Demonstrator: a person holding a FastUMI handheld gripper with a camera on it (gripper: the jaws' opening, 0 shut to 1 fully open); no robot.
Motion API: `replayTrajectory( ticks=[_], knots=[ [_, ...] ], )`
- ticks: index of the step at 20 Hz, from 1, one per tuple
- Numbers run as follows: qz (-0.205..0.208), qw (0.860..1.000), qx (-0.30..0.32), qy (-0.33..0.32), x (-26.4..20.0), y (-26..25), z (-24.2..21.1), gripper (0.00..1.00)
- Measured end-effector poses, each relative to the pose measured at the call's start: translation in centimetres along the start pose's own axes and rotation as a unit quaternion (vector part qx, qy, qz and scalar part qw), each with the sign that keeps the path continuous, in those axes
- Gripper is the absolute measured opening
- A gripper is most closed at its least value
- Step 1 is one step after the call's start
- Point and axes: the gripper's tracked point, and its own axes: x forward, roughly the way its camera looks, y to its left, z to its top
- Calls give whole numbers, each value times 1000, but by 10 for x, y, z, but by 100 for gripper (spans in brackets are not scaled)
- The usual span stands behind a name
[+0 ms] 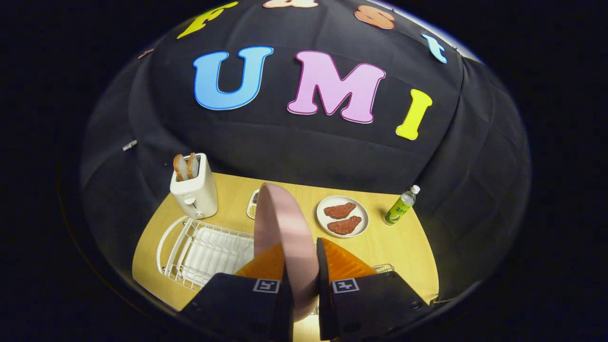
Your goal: Take the plate from the dish rack, then take the spoon from the basket and place it into the plate.
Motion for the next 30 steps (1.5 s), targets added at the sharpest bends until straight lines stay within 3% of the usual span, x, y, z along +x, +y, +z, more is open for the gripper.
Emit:
replayTrajectory(
  ticks=[7,12,20,30],
  knots=[
    [17,999,43,17,-49,-77,-43,25],
    [54,993,85,58,-76,-102,-106,25],
    [116,963,174,171,-84,-85,-236,25],
    [160,936,211,229,-42,-50,-331,25]
  ],
)
